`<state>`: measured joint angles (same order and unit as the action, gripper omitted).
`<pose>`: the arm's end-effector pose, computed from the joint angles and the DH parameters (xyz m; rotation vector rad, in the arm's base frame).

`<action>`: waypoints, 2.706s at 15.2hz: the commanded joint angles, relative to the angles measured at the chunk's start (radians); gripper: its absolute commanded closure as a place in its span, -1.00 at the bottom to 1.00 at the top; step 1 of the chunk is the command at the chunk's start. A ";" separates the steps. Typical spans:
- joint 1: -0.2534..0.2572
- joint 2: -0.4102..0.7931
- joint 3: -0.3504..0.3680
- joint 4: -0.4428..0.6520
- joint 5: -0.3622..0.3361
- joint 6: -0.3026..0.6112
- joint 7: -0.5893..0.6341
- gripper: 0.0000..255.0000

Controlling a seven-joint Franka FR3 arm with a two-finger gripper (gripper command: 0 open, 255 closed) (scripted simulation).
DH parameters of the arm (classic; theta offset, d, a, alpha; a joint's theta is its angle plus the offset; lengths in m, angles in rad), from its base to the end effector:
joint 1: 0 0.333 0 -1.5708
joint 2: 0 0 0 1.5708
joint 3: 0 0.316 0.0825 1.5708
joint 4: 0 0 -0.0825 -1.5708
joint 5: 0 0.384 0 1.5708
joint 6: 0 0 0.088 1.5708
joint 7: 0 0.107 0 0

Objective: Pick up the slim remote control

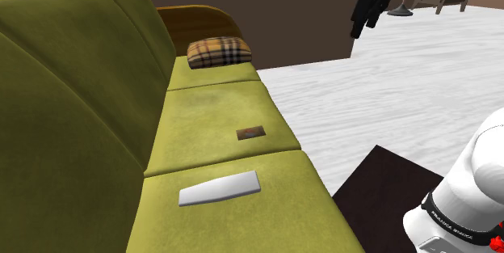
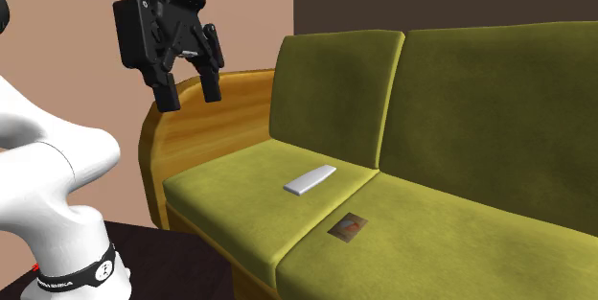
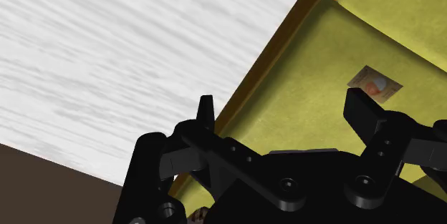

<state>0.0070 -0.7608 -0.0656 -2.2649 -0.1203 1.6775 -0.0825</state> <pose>0.3236 -0.0385 0.6360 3.0446 0.0617 0.2552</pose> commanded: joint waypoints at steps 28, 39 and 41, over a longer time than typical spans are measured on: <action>0.287 0.611 0.243 0.091 0.085 0.405 -0.117 -1.00; 0.390 0.878 0.348 0.212 0.037 0.497 -0.141 -1.00; 0.411 0.926 0.364 0.238 0.022 0.509 -0.144 -1.00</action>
<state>0.4067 0.1396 0.2892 -2.0389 -0.0906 2.1772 -0.2265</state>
